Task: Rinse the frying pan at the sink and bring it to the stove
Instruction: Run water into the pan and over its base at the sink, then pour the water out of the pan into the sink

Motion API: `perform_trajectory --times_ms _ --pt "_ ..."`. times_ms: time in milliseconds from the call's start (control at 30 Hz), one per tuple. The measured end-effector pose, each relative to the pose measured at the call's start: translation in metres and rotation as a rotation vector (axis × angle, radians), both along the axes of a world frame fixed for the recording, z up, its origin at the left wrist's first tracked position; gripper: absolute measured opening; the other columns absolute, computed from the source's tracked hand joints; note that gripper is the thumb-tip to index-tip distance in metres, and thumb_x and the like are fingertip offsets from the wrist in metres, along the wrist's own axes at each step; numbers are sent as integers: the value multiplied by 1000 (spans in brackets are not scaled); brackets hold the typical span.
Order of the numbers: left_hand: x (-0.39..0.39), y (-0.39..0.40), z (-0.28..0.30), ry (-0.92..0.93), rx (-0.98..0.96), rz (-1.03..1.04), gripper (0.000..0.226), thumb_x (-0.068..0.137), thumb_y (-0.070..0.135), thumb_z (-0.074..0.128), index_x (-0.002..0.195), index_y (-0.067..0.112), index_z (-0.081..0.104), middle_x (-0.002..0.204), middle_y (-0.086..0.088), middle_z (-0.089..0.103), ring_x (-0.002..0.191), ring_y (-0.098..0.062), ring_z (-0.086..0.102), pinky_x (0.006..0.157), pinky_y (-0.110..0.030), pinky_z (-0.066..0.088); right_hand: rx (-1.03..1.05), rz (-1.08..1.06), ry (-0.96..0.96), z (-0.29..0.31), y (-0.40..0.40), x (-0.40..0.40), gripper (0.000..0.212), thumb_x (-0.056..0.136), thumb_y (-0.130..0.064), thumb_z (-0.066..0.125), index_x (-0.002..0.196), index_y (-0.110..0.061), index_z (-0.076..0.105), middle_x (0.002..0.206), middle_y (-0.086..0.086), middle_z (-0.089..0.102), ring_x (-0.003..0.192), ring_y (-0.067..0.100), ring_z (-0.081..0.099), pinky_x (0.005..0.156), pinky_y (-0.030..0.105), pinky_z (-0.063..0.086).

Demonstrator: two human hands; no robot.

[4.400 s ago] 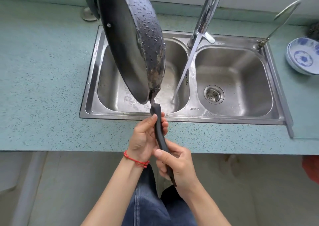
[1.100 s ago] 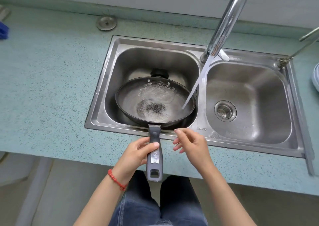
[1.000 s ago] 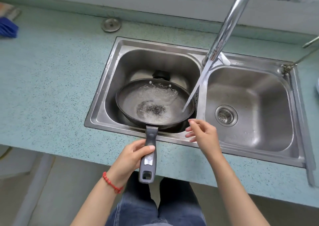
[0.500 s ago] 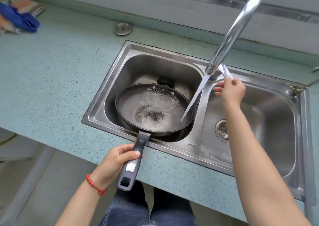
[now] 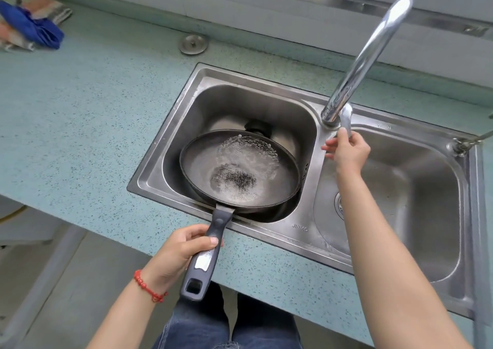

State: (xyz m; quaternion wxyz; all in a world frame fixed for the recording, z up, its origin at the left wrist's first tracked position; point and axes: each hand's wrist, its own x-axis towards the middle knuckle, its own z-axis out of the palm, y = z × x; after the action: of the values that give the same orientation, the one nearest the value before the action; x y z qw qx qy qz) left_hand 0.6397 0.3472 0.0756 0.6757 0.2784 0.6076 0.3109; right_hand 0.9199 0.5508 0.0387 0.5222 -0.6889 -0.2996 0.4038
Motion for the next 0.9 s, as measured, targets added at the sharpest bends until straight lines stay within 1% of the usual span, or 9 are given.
perform_trajectory --times_ms 167,267,333,467,600,667,733,833,900 --pt "-1 1 1 -10 -3 -24 28 60 18 66 87 7 69 79 -4 75 70 -13 69 61 -18 53 -23 -34 46 0 2 -19 30 93 -18 46 63 -17 44 56 5 57 34 5 57 33 17 40" --pt "-1 1 0 -19 -12 -23 30 60 18 67 87 6 68 80 -6 74 66 -13 68 58 -18 52 -51 -16 29 4 -2 -17 28 92 -21 47 65 -18 46 57 4 57 35 4 57 34 16 42" --pt "-2 2 0 -19 -13 -42 38 58 21 70 91 5 66 85 -9 72 66 -12 67 60 -20 51 -77 5 31 6 -8 -17 26 93 -22 47 67 -17 49 58 5 58 36 4 58 35 16 43" --pt "-5 3 0 18 -12 -107 69 48 38 74 105 1 60 95 -10 67 76 -14 63 70 -26 47 -116 50 23 10 -39 -31 20 92 -23 49 78 -10 55 61 5 60 37 3 58 38 15 45" --pt "-7 8 2 30 -6 -160 79 44 44 73 107 0 59 95 -11 67 86 -20 62 81 -36 49 -113 120 11 22 -88 -59 17 90 -22 53 78 -10 58 62 5 62 41 5 58 39 15 44" --pt "-8 10 3 18 3 -188 73 46 43 73 104 1 62 97 -12 67 91 -24 62 89 -43 47 -109 184 -11 32 -115 -78 16 90 -21 54 76 -16 60 62 2 63 44 6 59 43 18 45" --pt "-10 11 1 -4 21 -227 57 51 41 72 96 7 67 95 -9 69 92 -22 63 91 -42 47 -107 257 -50 43 -142 -98 15 89 -20 56 75 -23 61 62 -1 63 49 7 60 49 23 45" --pt "-14 14 -5 -21 29 -283 28 64 35 72 84 15 69 82 4 71 83 -10 66 79 -29 52 -156 380 -181 59 -180 -127 12 86 -27 59 75 -31 60 67 -6 66 61 9 64 61 28 50" --pt "-16 15 -9 -43 33 -293 15 76 29 70 80 14 68 76 4 68 74 -5 65 66 -20 51 -224 418 -234 68 -201 -142 7 84 -35 61 79 -30 61 70 -8 66 68 11 65 66 29 51"
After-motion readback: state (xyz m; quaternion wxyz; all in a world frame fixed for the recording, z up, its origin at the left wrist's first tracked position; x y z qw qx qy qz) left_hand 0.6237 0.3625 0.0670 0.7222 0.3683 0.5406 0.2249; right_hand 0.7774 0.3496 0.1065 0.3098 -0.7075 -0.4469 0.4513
